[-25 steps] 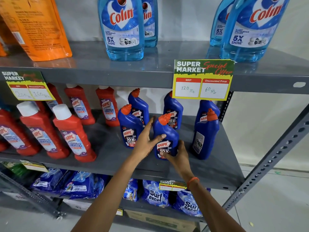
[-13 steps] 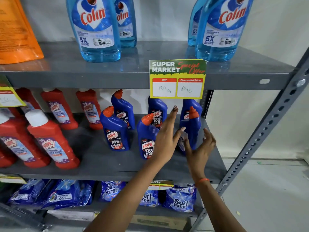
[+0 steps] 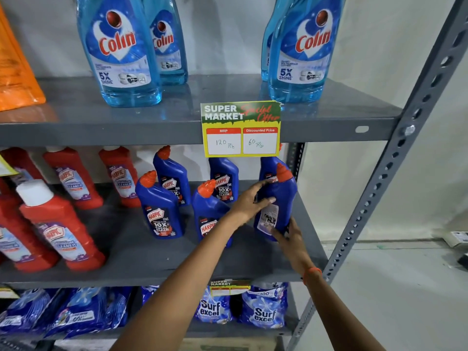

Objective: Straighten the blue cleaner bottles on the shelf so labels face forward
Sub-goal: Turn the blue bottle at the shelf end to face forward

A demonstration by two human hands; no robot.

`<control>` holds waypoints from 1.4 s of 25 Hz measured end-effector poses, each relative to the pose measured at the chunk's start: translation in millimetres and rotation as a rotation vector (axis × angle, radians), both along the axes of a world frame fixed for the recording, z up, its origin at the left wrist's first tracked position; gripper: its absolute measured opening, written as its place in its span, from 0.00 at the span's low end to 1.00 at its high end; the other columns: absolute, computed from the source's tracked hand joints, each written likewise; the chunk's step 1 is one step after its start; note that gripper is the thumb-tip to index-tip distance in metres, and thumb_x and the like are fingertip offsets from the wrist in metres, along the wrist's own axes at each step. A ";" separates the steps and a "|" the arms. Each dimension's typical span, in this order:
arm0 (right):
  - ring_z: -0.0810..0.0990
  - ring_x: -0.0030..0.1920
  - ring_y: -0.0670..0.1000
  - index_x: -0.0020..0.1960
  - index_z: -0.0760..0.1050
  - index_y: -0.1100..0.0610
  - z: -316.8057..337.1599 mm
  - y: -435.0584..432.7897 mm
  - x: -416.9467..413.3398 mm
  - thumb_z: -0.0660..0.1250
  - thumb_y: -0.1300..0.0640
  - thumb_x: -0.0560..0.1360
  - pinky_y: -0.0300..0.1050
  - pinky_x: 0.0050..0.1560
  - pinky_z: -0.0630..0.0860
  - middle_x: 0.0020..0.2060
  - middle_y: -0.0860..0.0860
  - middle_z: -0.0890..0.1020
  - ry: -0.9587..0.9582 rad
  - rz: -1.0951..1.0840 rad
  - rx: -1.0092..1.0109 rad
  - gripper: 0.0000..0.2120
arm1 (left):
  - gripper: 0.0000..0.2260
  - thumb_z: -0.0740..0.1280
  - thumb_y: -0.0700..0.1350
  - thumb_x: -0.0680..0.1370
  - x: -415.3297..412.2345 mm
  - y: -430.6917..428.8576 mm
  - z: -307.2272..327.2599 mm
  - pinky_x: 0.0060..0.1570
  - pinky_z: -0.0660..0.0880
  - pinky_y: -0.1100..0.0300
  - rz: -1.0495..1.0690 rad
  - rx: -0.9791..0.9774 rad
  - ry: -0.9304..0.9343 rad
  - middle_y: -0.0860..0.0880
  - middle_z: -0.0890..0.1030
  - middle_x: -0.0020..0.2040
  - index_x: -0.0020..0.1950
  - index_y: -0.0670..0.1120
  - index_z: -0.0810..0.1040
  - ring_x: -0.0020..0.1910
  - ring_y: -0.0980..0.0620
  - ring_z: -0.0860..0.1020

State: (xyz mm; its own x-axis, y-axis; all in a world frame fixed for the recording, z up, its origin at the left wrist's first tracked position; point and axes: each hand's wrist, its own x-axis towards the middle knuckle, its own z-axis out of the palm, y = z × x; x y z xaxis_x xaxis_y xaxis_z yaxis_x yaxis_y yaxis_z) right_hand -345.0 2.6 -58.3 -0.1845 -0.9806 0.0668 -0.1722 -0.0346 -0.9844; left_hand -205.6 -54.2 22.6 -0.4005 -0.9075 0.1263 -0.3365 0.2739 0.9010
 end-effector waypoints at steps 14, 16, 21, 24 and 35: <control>0.73 0.56 0.56 0.72 0.56 0.54 18.3 3.5 6.0 0.74 0.49 0.58 0.55 0.53 0.76 0.58 0.54 0.72 0.230 -0.016 -0.019 0.48 | 0.23 0.74 0.60 0.64 -28.9 12.1 28.7 0.37 0.79 0.52 0.515 -0.085 -0.058 0.45 0.80 0.41 0.43 0.43 0.72 0.38 0.47 0.79; 0.76 0.43 0.55 0.61 0.69 0.54 18.9 11.6 1.0 0.69 0.48 0.57 0.48 0.42 0.77 0.46 0.55 0.78 0.024 0.054 -0.089 0.33 | 0.19 0.75 0.55 0.67 -19.3 8.4 26.9 0.44 0.82 0.48 0.317 0.178 0.242 0.45 0.80 0.42 0.45 0.43 0.73 0.42 0.46 0.81; 0.82 0.40 0.48 0.52 0.76 0.54 18.5 14.6 -7.2 0.69 0.50 0.58 0.38 0.39 0.80 0.42 0.52 0.82 -0.273 0.147 -0.051 0.23 | 0.14 0.67 0.46 0.76 -7.6 3.3 14.9 0.49 0.77 0.59 -0.058 0.441 0.469 0.50 0.82 0.50 0.60 0.46 0.74 0.51 0.51 0.80; 0.81 0.43 0.47 0.59 0.72 0.60 18.3 5.3 -12.0 0.70 0.61 0.65 0.34 0.36 0.80 0.44 0.51 0.81 -0.258 0.122 -0.003 0.23 | 0.17 0.72 0.44 0.72 -11.0 -3.4 6.7 0.50 0.78 0.54 0.000 0.318 0.386 0.44 0.83 0.51 0.59 0.43 0.76 0.51 0.46 0.81; 0.77 0.45 0.46 0.60 0.68 0.62 17.2 -27.6 -12.6 0.55 0.80 0.69 0.32 0.37 0.79 0.47 0.56 0.76 -0.121 -0.022 -0.056 0.24 | 0.17 0.72 0.42 0.72 -20.0 4.0 -28.0 0.44 0.78 0.69 0.243 0.119 0.431 0.42 0.82 0.54 0.60 0.40 0.75 0.49 0.51 0.81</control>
